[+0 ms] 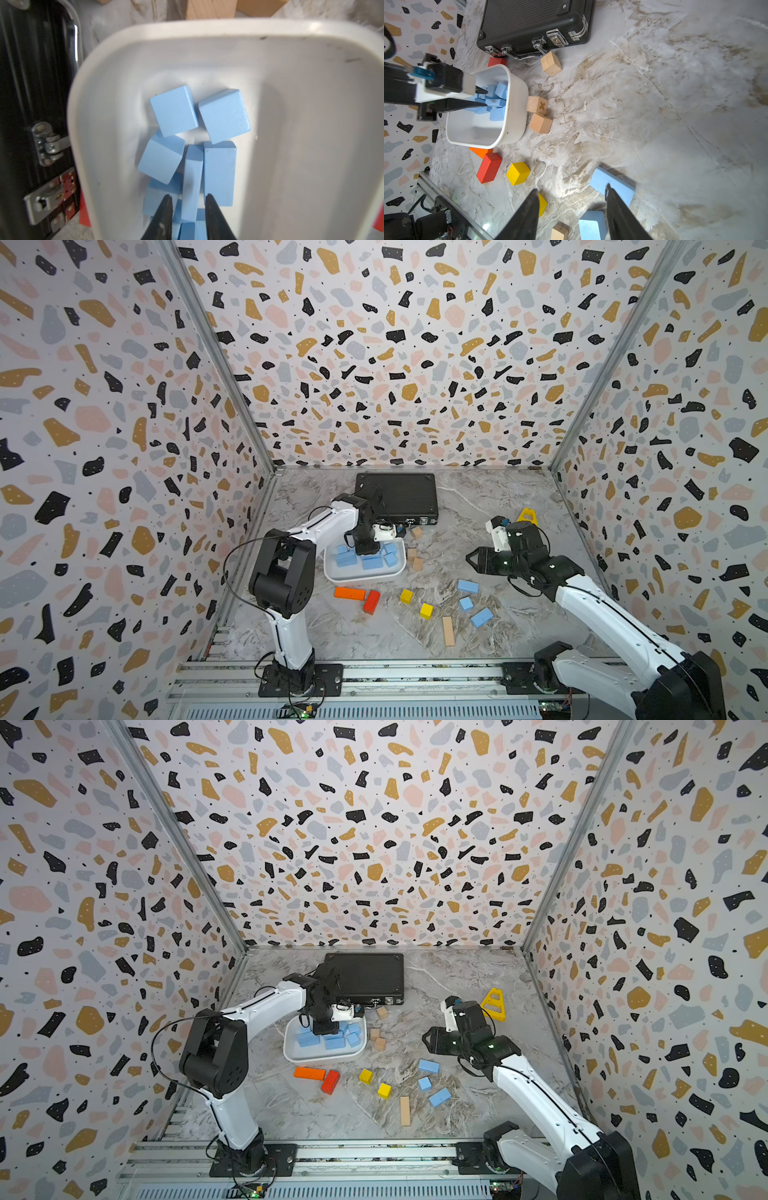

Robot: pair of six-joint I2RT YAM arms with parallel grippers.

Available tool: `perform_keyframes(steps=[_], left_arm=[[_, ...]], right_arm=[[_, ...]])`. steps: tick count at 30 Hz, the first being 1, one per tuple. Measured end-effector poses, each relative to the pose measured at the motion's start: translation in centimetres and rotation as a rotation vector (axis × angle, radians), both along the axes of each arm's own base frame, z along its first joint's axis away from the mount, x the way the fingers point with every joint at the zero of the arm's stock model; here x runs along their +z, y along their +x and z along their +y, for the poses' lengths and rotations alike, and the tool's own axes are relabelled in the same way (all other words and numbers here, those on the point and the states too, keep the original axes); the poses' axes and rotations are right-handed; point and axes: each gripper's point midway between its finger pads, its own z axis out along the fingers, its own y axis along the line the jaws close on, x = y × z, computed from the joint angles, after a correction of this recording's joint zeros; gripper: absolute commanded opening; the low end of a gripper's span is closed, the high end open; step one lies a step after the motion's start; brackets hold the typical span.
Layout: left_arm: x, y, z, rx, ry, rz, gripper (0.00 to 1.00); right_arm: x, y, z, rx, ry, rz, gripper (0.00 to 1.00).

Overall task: Pick out the blue building blocks
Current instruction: Place the building block in the storage box, then pick up the building block from the center of the board.

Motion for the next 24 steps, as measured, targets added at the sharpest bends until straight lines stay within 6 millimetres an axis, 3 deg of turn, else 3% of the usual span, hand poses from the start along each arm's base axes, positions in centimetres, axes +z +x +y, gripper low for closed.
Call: perform_keyframes(steps=[10,13,18,24], left_arm=[[9.7,-2.6,-2.6,0.355,-0.359,0.001,0.35],[9.4,-4.2,-2.6,0.446,-0.431,0.036,0.36],[6.2,-6.3,-2.2,0.541,-0.43,0.134,0.39],[6.7,-6.4,-2.7,0.568,-0.5,0.153,0.39]], right_arm=[[-4.3,-1.3,-1.3,0.029,-0.163,0.175,0.54],[-5.0,-1.4,-1.6,0.043,-0.222,0.218,0.54],[-6.2,-2.4,-1.9,0.12,-0.327,0.283,0.54],[-6.8,-2.6,-2.3,0.172,-0.425,0.346,0.57]])
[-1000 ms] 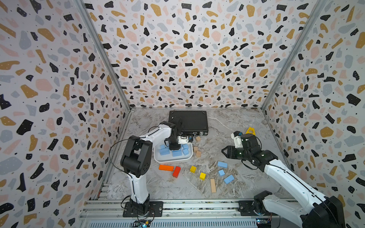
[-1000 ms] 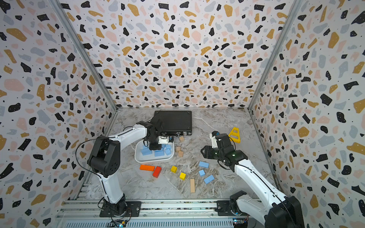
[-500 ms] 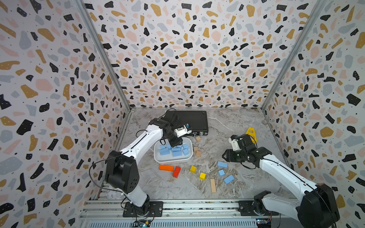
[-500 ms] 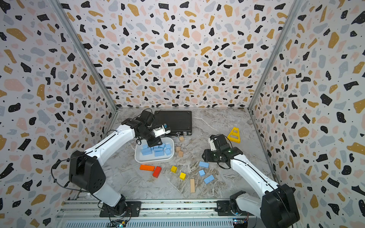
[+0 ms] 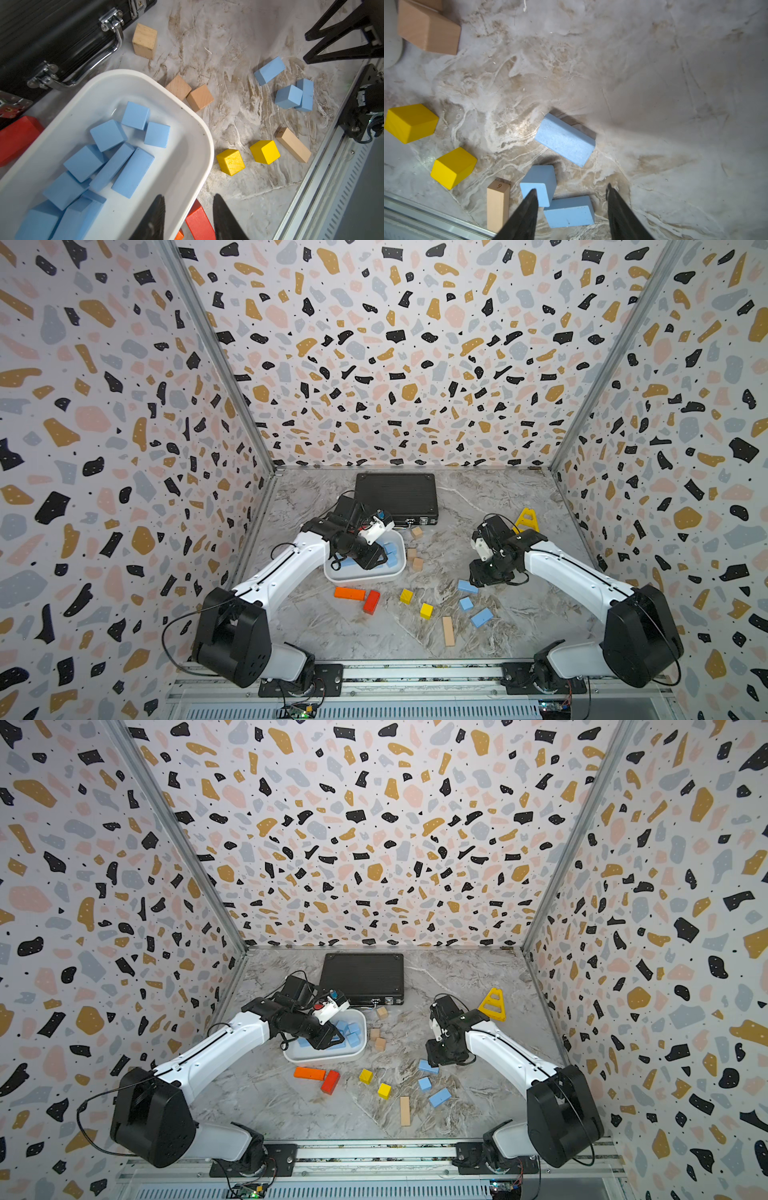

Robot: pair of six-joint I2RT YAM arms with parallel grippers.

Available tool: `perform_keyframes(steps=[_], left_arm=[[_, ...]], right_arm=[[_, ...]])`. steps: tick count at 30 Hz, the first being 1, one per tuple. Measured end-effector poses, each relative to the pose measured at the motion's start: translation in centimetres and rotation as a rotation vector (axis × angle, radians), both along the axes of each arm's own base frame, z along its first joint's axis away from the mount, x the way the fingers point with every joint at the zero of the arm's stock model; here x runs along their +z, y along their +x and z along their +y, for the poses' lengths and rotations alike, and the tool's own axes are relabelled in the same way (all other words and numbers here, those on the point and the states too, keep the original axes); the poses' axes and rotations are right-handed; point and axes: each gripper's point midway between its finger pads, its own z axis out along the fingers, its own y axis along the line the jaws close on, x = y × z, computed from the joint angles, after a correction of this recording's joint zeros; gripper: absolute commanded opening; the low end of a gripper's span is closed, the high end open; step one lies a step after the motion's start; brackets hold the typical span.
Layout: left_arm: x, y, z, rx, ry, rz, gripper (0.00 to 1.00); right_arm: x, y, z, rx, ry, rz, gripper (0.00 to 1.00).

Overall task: Pick out the blue building blocks
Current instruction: Pick up the building block from the center of the board.

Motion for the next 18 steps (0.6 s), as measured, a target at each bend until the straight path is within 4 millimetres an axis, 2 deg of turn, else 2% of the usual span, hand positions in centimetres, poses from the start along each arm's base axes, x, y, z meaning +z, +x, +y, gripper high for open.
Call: perform_keyframes(steps=[7,13,18], left_arm=[[0.3,-0.1,-1.3,-0.046,-0.012,-0.007,0.4],[0.3,-0.9,-5.8,-0.225,0.046,-0.062,0.42],[-1.2,-2.2,-9.5,-0.394,0.111,-0.107,0.42]], right_arm=[[0.1,0.5,-0.8,-0.07,0.017,0.01,0.57],[0.7,1.2,-2.8,-0.197,0.121,-0.018,0.57],[1.0,0.6,-5.5,-0.338,0.211,-0.062,0.57]])
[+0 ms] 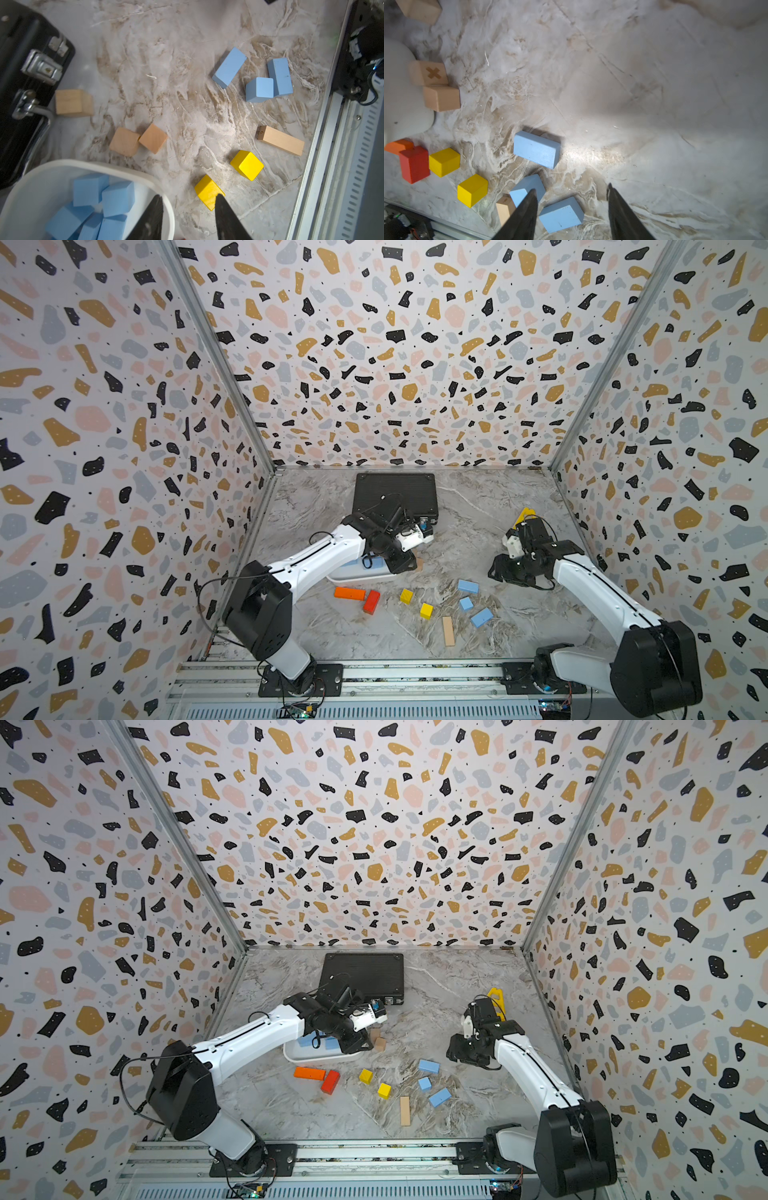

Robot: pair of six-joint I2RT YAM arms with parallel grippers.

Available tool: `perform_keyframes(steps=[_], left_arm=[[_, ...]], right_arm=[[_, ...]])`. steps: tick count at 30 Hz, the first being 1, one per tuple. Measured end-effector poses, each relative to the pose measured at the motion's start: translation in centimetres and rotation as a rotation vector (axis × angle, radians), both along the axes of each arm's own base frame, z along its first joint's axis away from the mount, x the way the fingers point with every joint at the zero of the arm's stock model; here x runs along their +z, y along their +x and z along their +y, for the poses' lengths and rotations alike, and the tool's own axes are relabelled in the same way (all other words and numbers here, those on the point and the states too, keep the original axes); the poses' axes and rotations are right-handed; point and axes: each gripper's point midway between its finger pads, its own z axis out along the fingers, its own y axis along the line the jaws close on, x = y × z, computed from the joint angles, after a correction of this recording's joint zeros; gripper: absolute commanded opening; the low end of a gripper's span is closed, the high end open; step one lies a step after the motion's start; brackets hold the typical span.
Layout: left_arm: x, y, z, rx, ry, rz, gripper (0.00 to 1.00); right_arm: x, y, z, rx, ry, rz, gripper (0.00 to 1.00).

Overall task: Pick out the blue building blocks
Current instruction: Pick up the building block from the center of the board.

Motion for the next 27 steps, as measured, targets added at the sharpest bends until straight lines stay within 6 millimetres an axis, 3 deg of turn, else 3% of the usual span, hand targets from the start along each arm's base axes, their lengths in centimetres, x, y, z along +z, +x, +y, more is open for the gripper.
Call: perform_keyframes(steps=[10,19,27], left_arm=[[-4.6,-1.9,-7.2,-0.27,0.118,-0.079,0.43],[-8.8,-3.3,-11.1,-0.391,0.185,-0.101,0.44],[-9.8,-2.7,-13.2,-0.408,0.184,-0.115,0.49]], right_arm=[[0.7,-2.1,-1.8,-0.185,0.119,-0.12,0.57],[1.4,-3.2,-1.9,-0.231,0.158,-0.184,0.57],[1.6,-3.3,-1.5,-0.224,0.178,-0.18,0.57]])
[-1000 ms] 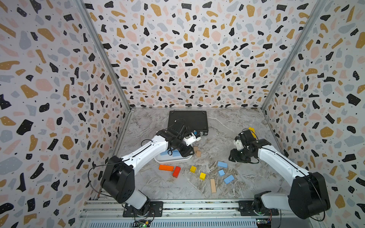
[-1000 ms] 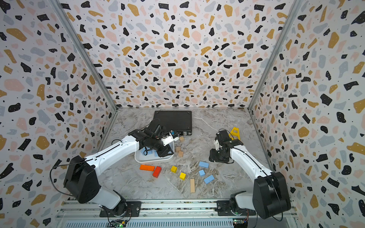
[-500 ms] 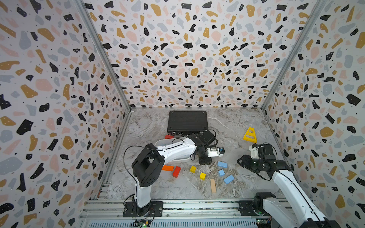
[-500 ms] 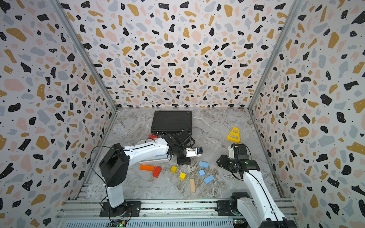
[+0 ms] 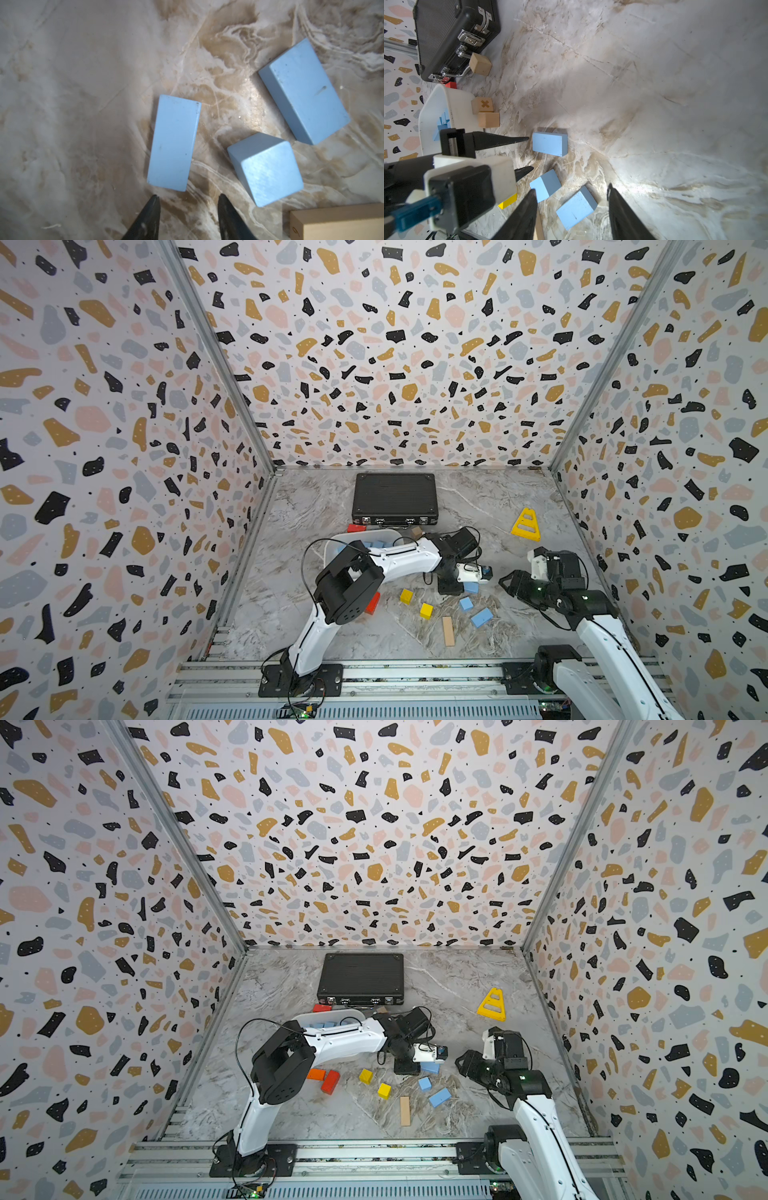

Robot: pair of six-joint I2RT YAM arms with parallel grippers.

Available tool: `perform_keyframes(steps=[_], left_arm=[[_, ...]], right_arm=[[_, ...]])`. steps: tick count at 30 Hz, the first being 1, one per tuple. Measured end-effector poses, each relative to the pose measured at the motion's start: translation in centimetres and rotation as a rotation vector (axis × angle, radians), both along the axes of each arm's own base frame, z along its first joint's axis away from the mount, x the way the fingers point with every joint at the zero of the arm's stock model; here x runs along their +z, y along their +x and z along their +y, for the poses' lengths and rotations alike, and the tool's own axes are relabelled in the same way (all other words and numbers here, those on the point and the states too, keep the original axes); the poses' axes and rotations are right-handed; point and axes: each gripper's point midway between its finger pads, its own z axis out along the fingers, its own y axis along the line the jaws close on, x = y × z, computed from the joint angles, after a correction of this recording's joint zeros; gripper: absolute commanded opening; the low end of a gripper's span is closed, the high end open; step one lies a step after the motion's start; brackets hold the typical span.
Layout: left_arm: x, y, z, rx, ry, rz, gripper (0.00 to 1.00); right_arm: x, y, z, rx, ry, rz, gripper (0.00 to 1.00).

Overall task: Pick out the blue building blocks
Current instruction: Pick up the building block from the center of the board.

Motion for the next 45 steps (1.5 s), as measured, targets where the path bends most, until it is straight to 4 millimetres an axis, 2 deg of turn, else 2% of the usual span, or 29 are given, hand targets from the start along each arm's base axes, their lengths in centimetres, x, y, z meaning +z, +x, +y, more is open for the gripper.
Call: perform_keyframes(steps=[9,15,19,20,23,25,28,38,42,45], left_arm=[[0.0,1.2,-2.6,-0.009,-0.03,-0.013,0.51],[-0.1,0.7,-4.2,-0.041,-0.041,0.009,0.51],[-0.8,0.3,-4.3,-0.06,-0.025,0.025,0.5],[-0.9,0.2,-4.3,-0.063,-0.022,0.03,0.48],[-1.1,0.0,-4.3,-0.074,-0.014,0.04,0.32],[-1.1,0.0,-4.4,-0.08,-0.011,0.042,0.27],[-1.1,-0.1,-4.2,-0.091,-0.005,0.044,0.21],[-0.9,-0.1,-3.7,-0.097,0.012,0.032,0.22],[0.3,0.1,-2.1,-0.076,0.034,0.023,0.22],[2.6,0.4,-0.2,-0.05,0.027,0.026,0.22]], right_arm=[[0.1,-0.1,0.1,0.005,0.008,-0.001,0.57],[0.2,-0.1,0.3,0.01,0.015,-0.005,0.57],[0.1,-0.3,0.3,0.013,0.017,0.004,0.57],[0.1,-0.3,0.3,0.013,0.018,0.005,0.56],[0.0,-0.3,0.3,0.013,0.019,0.007,0.56],[0.0,-0.4,0.4,0.015,0.02,0.01,0.56],[0.0,-0.4,0.4,0.016,0.023,0.01,0.56],[0.1,-0.6,0.5,0.02,0.03,0.009,0.56],[0.3,-0.5,1.0,0.034,0.057,0.007,0.56],[0.3,-0.3,1.1,0.037,0.061,0.014,0.56]])
